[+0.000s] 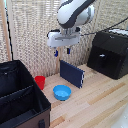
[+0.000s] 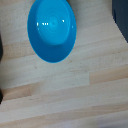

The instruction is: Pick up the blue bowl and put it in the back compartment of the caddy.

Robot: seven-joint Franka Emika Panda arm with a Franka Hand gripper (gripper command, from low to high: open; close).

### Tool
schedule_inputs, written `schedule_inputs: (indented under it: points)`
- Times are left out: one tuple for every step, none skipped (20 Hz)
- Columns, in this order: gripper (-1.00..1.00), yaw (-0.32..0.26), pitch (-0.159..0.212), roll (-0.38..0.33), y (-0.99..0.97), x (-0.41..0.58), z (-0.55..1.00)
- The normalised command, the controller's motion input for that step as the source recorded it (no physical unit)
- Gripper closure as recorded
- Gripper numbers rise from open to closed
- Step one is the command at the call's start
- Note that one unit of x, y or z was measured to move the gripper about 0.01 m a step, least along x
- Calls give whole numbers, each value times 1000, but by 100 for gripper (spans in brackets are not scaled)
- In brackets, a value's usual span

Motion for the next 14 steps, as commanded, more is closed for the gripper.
schedule_inputs:
  points:
    - [-100, 30, 0, -41, 334, -54, 0]
    - [-100, 70, 51, -52, 134, -411, -317]
    - [-100, 70, 51, -52, 134, -411, -317]
    - [-100, 55, 74, -51, 134, -343, -317]
    - [-100, 44, 94, -54, 140, -289, -317]
    - [-100, 42, 108, -51, 131, -251, -317]
    - [-100, 40, 117, -46, 114, -243, -337]
    - [-100, 39, 128, -41, 109, -246, -346]
    - [-100, 37, 134, -32, 89, -226, -351]
    - [-100, 34, 137, -23, 69, -197, -351]
    - [-100, 34, 133, -13, 20, -180, -374]
    - [-100, 30, 122, 0, 0, -120, -406]
    - [-100, 15, 105, 0, 0, -54, -414]
    - [-100, 0, 84, 0, -34, -20, -454]
